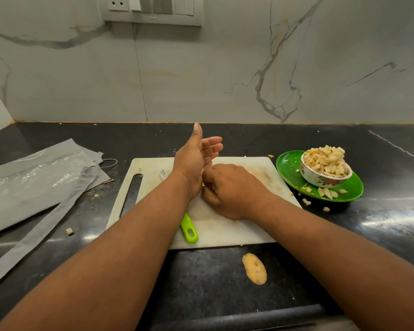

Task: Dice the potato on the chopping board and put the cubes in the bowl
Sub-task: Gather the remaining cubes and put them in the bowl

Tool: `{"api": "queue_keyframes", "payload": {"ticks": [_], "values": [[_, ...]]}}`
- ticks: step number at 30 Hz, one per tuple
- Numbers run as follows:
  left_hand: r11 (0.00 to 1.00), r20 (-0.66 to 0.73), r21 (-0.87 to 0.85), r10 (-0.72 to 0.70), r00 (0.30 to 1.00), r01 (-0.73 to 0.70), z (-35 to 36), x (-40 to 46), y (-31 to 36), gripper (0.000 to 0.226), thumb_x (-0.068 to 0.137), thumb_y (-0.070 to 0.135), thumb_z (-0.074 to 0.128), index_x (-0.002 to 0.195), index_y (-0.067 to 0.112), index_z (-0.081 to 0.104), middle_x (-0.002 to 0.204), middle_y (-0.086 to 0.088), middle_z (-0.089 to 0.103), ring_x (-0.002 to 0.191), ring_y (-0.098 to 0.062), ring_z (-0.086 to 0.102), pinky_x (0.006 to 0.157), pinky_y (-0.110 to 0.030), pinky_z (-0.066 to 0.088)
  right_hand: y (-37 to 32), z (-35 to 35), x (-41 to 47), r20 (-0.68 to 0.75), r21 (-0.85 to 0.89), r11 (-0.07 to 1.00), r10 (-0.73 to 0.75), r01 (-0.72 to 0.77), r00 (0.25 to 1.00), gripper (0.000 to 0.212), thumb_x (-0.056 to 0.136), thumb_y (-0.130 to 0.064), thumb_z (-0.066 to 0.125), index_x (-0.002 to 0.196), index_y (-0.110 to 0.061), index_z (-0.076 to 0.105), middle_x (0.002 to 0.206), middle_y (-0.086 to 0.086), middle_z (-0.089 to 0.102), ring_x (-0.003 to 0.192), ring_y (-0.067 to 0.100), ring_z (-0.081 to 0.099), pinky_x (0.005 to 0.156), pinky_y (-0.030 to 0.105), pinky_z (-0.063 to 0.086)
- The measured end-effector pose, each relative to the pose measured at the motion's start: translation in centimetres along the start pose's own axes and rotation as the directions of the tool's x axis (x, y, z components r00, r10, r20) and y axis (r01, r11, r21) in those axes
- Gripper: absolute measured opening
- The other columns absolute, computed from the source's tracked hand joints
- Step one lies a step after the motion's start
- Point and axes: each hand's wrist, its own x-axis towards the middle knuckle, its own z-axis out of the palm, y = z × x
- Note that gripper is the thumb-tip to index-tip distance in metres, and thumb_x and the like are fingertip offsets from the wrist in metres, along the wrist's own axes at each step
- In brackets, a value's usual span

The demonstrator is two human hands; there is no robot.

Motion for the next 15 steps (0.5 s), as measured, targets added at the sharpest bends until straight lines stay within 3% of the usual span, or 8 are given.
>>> {"api": "queue_keyframes", "payload": {"ticks": [7,12,15], "values": [[1.000,0.011,-0.015,0.012,1.000,-0.012,0.4,-0.8,0.4,0.055,0.103,0.057,0.049,0.105,0.010,0.077,0.113,-0.010,0.077,0.104,-0.016,0.072,0.110,-0.037,0.047,-0.4,0.0,-0.1,0.016,-0.119,0.992,0.032,-0.030,0.999,0.036,0.099,-0.039,0.042,0.066,-0.026,0.039,0.061,-0.007,0.039,0.054,0.008,0.034,0.057,0.032,0.027],[0.999,0.015,0.044,0.020,1.000,-0.021,0.2,-0.7,0.2,0.045,0.101,0.054,0.056,0.098,0.016,0.079,0.104,-0.003,0.080,0.108,-0.017,0.072,0.111,-0.041,0.047,-0.9,-0.2,-0.6,-0.015,-0.130,0.991,0.039,-0.041,0.999,0.025,0.101,-0.037,0.040,0.081,-0.022,0.044,0.078,0.006,0.060,0.059,0.019,0.036,0.058,0.034,0.029],[0.998,0.016,0.061,0.017,1.000,-0.018,0.4,-0.6,0.1,0.041,0.100,0.053,0.059,0.096,0.016,0.079,0.105,-0.003,0.080,0.110,-0.018,0.071,0.112,-0.042,0.047,-1.1,-0.6,-0.6,0.003,-0.148,0.988,0.035,-0.034,0.999,0.027,0.102,-0.036,0.039,0.087,-0.019,0.053,0.084,0.008,0.064,0.063,0.020,0.041,0.059,0.034,0.031]]}}
